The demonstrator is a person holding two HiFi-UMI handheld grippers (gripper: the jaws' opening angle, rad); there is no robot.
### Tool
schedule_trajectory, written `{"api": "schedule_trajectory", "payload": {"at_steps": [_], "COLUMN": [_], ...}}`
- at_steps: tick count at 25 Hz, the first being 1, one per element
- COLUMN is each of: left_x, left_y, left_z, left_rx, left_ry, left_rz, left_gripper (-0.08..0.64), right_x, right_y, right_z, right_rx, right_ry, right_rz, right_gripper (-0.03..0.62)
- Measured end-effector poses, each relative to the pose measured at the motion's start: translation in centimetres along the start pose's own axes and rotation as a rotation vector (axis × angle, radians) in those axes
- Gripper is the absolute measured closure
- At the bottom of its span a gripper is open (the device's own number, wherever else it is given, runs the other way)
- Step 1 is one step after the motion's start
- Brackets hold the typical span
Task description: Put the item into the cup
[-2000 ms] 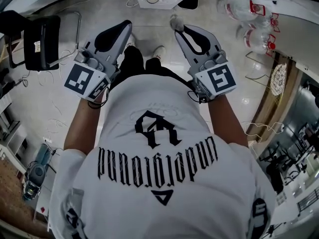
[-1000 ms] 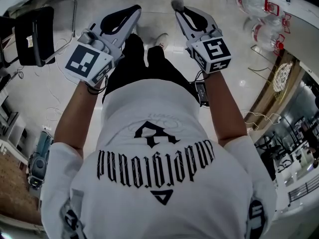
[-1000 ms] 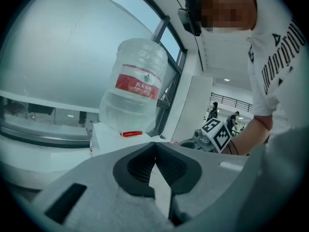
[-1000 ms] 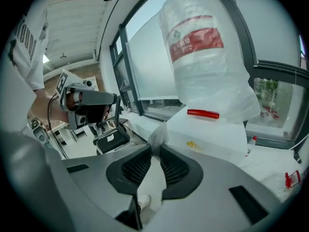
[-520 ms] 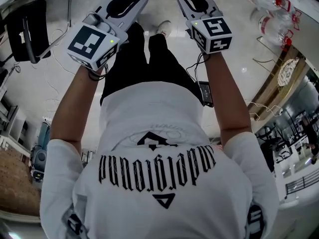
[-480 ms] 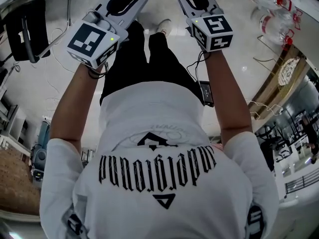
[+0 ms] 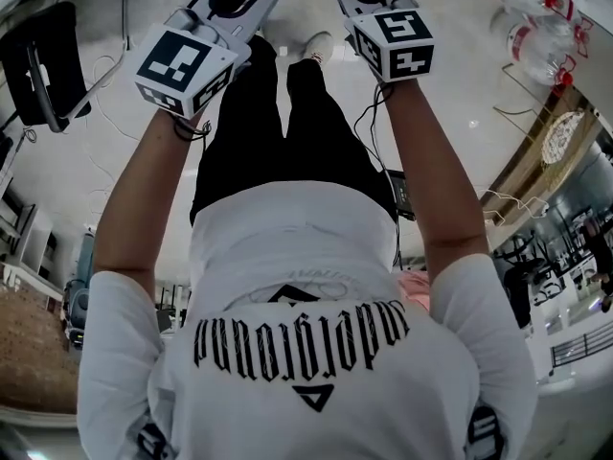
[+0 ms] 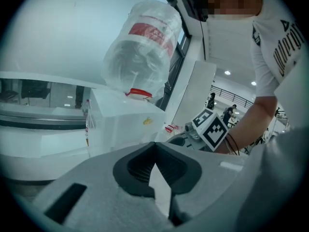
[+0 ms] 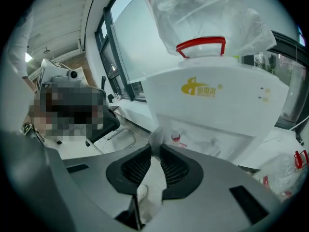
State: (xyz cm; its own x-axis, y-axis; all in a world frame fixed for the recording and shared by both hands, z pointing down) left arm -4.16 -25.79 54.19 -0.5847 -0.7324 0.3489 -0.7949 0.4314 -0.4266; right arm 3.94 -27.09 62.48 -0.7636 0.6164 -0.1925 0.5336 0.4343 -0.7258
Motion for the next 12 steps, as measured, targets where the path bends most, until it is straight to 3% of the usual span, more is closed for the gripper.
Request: {"api": "schedule_trajectory", "payload": {"at_steps": [12], "left_x": [3.3], "left_y": [-4.3], "left_z": [-5.4], "left_rx": [0.055], "left_ry": [-0.033], "left_rz": [0.000], "left_gripper": [0.545], "right_x": [-2.4], "right_y": [-5.6], "right_z": [-4.1], "right_rx": [0.034], "right_ry": [-0.027], "right_rz": [-0.031], "right_gripper": [0.528]}}
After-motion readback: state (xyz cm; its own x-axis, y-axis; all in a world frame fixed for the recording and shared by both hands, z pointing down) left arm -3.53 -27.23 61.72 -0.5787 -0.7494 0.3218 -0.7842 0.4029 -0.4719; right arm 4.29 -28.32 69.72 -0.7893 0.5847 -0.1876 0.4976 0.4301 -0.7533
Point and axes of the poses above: the fingertips, and each gripper's own axes: y backward along the fingers, x to its left, z out of its top, the point moved 1 cm from there along y, backward along the fingers, and after that the axes turned 3 degrees about x, right-handed, at the moved point
